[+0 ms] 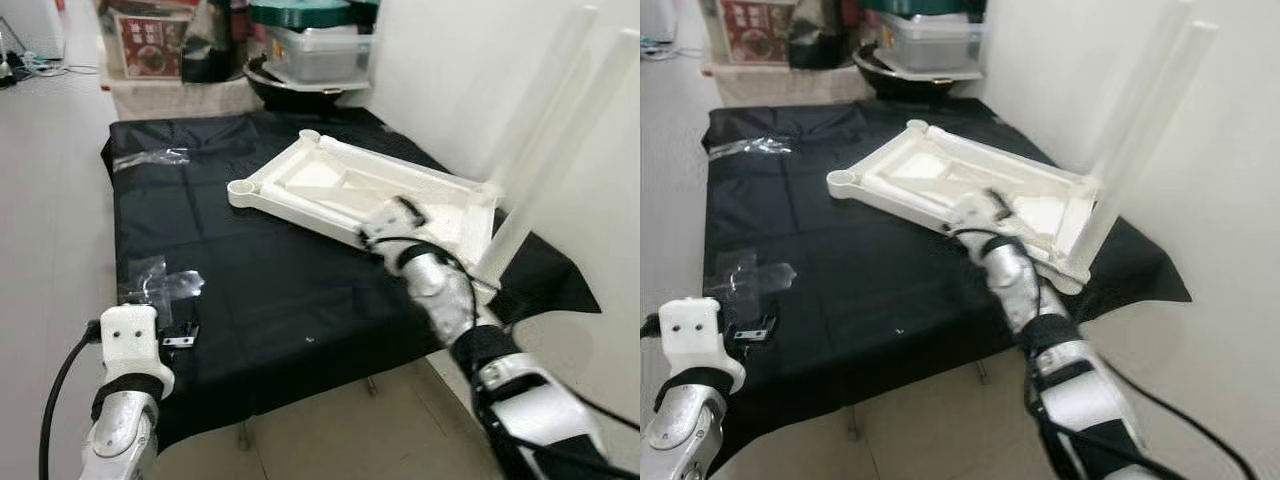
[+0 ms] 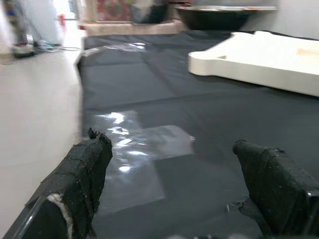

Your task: Building children table

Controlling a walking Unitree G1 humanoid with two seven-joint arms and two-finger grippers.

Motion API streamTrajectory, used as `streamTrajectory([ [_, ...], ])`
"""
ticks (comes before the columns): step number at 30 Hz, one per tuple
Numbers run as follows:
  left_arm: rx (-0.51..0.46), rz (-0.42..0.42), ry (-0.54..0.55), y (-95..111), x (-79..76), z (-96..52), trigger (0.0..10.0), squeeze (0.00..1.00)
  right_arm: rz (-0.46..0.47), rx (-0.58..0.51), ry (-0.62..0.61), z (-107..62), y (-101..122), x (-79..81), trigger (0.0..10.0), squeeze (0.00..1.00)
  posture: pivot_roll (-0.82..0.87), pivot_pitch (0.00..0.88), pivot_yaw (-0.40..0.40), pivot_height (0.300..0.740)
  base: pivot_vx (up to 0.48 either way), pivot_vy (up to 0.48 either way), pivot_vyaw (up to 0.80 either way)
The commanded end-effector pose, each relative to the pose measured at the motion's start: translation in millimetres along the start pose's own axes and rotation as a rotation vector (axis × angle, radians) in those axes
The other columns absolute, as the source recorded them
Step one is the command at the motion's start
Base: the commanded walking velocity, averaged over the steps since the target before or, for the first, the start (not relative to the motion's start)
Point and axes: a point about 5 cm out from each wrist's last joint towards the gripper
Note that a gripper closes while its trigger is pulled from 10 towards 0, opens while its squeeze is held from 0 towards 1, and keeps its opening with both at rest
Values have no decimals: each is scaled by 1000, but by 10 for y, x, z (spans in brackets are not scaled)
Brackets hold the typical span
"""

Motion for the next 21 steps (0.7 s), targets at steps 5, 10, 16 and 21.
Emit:
streamTrajectory([
  [5,-22,25,-21,75,-38,42,10000,0,241,-33,131,-44,64,313,10000,0,129,0,-117,740,0,0,0],
  [10,-33,29,-17,102,-51,72,10000,0,306,-35,165,-55,88,492,10000,0,130,0,-114,740,0,-316,160],
  [16,-45,23,-2,117,-48,77,10000,0,373,-14,160,-60,67,510,10000,0,132,0,-116,740,0,-372,667],
  [21,-32,29,1,104,-43,76,10000,0,394,36,164,-87,15,508,10000,0,124,0,-104,740,0,0,0],
])
Point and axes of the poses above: a point about 5 cm out from each wrist's last joint towards the gripper, its own z axis pointing out of the wrist towards the gripper, its own y axis along the axis of the wrist's last joint, x = y × z, and after that the axes turned 4 degrees about z, right-handed
